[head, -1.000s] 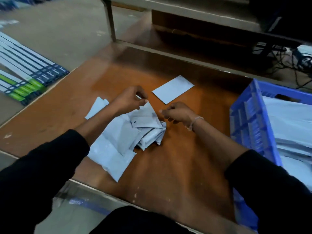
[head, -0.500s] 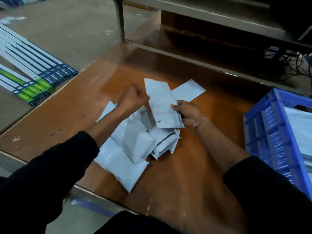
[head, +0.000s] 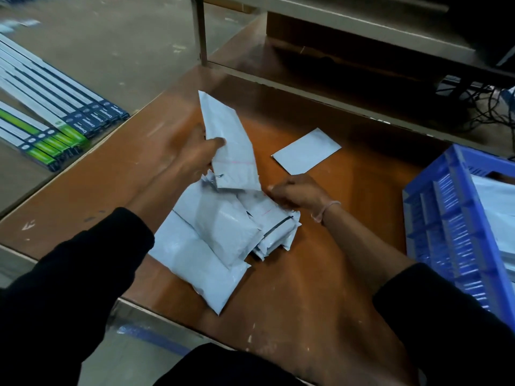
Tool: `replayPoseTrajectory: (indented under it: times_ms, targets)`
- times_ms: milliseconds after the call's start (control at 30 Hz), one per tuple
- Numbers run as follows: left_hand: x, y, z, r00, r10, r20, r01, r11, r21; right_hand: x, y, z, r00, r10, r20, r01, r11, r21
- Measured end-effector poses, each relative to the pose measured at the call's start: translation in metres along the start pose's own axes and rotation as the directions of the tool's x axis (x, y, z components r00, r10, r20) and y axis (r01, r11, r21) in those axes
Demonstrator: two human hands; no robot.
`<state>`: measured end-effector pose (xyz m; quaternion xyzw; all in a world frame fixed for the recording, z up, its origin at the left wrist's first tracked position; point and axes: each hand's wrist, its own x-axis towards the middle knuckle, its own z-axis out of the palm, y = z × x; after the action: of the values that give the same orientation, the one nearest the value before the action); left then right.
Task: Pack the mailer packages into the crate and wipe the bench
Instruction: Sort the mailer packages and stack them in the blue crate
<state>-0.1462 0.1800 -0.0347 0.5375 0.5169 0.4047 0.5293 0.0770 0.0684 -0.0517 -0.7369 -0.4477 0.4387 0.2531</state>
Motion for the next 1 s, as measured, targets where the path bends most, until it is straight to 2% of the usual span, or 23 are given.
replayPoseTrajectory:
  times_ms: [100, 167, 333, 500, 667, 767, 867, 1000]
  targets:
    - [-0.001, -0.005, -0.015, 1.000, -0.006, 0.028, 0.007, 1.000, -0.028, -0.007, -0.004, 0.016, 0.995, -0.042, 0.095, 0.075, 0.921, -0.381]
    - [-0.007, -0.007, -0.017, 0.997, 0.012, 0.070, -0.009, 0.999, -0.041, -0.007, -0.009, 0.025, 0.997, -0.054, 0.063, 0.077, 0.886, -0.457]
    - [-0.019, -0.010, -0.011, 0.989, 0.032, 0.146, -0.024, 0.998, -0.050, -0.010, -0.016, 0.023, 0.997, -0.057, -0.053, 0.036, 0.944, -0.329]
    - [-0.027, -0.010, 0.007, 0.980, 0.027, 0.199, -0.011, 0.997, -0.081, -0.017, -0.002, -0.021, 0.976, 0.009, -0.219, -0.001, 0.999, 0.039]
    - [-0.041, -0.001, 0.048, 0.968, 0.005, 0.250, 0.006, 0.999, -0.047, -0.052, 0.007, -0.079, 0.938, 0.083, -0.337, 0.041, 0.938, 0.345]
    - [-0.052, 0.007, 0.080, 0.954, -0.009, 0.301, 0.038, 0.995, -0.088, -0.067, 0.008, -0.115, 0.906, 0.045, -0.422, 0.138, 0.909, 0.392]
    - [-0.066, 0.018, 0.121, 0.936, -0.016, 0.352, 0.082, 0.982, -0.173, -0.078, 0.016, -0.135, 0.929, 0.012, -0.369, 0.163, 0.884, 0.439]
    - [-0.086, 0.034, 0.170, 0.914, -0.036, 0.405, 0.178, 0.931, -0.319, -0.095, 0.037, -0.145, 0.934, -0.041, -0.354, 0.165, 0.931, 0.326]
